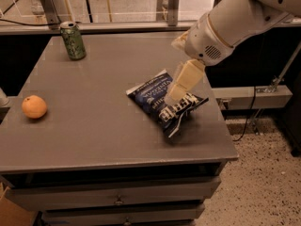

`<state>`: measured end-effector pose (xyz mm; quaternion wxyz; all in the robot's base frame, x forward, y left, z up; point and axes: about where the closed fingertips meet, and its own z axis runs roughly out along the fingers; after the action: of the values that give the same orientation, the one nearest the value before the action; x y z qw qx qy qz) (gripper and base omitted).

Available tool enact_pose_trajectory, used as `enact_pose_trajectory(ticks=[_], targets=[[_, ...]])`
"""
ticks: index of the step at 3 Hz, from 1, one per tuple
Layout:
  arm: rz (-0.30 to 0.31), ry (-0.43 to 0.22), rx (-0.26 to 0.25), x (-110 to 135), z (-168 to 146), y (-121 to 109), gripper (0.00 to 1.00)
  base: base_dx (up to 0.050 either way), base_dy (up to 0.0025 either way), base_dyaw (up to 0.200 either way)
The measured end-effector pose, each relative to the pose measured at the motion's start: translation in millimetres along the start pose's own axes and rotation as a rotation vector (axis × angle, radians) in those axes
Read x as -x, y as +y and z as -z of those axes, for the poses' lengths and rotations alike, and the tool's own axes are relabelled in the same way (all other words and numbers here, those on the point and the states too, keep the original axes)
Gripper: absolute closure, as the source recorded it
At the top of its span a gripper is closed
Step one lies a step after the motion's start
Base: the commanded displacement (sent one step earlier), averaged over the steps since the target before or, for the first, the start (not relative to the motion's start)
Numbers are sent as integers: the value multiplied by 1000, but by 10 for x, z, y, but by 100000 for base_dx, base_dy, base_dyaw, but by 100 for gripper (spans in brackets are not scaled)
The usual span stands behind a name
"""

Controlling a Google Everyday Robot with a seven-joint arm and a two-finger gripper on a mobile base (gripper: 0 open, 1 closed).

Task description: Pick orange

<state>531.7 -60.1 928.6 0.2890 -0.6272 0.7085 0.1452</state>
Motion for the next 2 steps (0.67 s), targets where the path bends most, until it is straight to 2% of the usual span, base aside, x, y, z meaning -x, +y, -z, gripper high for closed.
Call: enact_pose_trajectory(ticks=[1,2], targets=[[41,-90,79,405,-306,191,0,0,0,0],[42,-90,79,406,-306,191,0,0,0,0]])
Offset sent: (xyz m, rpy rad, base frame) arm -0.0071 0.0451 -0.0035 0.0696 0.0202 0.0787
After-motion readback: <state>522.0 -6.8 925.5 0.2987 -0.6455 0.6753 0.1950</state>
